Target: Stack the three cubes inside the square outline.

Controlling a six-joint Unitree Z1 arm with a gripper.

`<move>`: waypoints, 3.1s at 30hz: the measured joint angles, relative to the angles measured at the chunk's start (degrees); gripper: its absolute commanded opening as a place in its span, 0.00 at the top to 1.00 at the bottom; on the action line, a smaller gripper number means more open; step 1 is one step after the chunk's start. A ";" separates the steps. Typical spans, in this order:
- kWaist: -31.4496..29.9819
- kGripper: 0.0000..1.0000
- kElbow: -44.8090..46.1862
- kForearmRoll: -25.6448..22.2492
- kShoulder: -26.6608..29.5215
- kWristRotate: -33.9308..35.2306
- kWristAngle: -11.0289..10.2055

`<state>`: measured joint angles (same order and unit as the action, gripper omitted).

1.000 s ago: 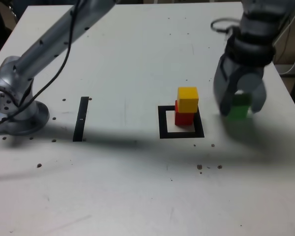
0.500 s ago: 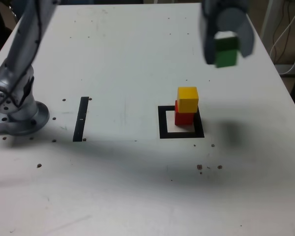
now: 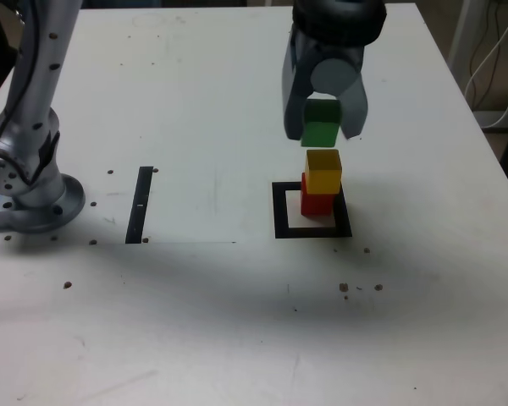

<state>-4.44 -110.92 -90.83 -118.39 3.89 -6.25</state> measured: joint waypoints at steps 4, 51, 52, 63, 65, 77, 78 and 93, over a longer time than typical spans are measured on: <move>0.00 0.88 0.19 0.14 0.01 0.00 0.66; 2.60 0.06 5.43 7.74 -1.42 -0.44 7.87; 2.61 0.03 5.45 7.72 -1.45 -0.44 7.71; 2.66 0.01 5.46 3.89 3.07 -0.44 4.13; 2.66 0.01 5.49 2.66 4.39 -0.44 3.93; 2.66 0.01 17.60 0.84 15.89 -4.03 5.27; 2.66 0.01 20.03 1.07 17.66 -4.29 5.19; 2.69 0.00 49.97 19.57 28.89 -5.49 7.57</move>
<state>-1.76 -60.95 -71.26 -89.49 -1.59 1.32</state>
